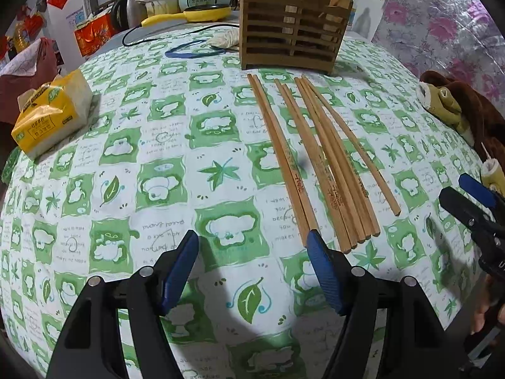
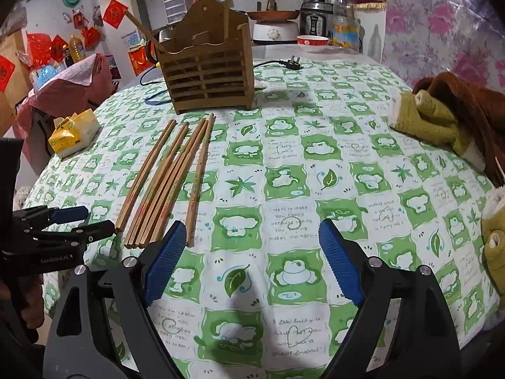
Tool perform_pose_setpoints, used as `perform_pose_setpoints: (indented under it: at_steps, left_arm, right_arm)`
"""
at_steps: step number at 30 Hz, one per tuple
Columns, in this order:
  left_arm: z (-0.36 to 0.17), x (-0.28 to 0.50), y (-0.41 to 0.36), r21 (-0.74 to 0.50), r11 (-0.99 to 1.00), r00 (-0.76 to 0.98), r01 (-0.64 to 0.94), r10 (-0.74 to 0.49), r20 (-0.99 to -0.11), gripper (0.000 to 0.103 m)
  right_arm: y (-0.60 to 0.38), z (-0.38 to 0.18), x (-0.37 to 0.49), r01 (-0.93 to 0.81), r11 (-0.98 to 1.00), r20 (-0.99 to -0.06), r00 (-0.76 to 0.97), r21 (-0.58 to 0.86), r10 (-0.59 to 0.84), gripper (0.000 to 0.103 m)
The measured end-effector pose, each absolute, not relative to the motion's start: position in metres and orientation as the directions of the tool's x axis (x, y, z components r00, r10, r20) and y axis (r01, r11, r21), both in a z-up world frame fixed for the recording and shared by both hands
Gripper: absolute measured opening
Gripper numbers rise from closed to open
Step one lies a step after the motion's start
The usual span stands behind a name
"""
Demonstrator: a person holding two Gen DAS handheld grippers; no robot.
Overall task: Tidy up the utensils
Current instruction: 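Withdraw both open grippers back to the chopstick row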
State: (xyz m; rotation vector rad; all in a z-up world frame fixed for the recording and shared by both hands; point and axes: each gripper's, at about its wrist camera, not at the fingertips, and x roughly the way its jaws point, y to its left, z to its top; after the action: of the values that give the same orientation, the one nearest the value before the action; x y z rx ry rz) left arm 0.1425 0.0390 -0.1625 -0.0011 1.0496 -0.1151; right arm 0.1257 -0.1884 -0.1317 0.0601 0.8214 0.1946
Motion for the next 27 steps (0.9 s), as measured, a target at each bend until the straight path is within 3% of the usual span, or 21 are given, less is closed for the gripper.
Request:
perform_pose_setpoints:
  at_steps: [19,24,27]
  left_arm:
    - [-0.163,0.142,0.053,-0.041,0.998,0.481,0.056,-0.063,-0.874,0.068]
    - [-0.162,0.144,0.049,-0.043,0.997,0.484,0.061,-0.067,-0.873,0.068]
    - [-0.165,0.145,0.041,-0.028,0.997,0.492,0.075,-0.062,-0.869,0.063]
  right_arm:
    - [-0.183,-0.128,0.125,-0.179,0.974,-0.719,0.658,0.139,0.224,0.084]
    - [-0.166,-0.137,0.128,-0.215,0.975,-0.738,0.650,0.051,0.182,0.084]
    - [-0.154,-0.145,0.128,-0.245,0.969,-0.757,0.638,-0.023,0.143,0.083]
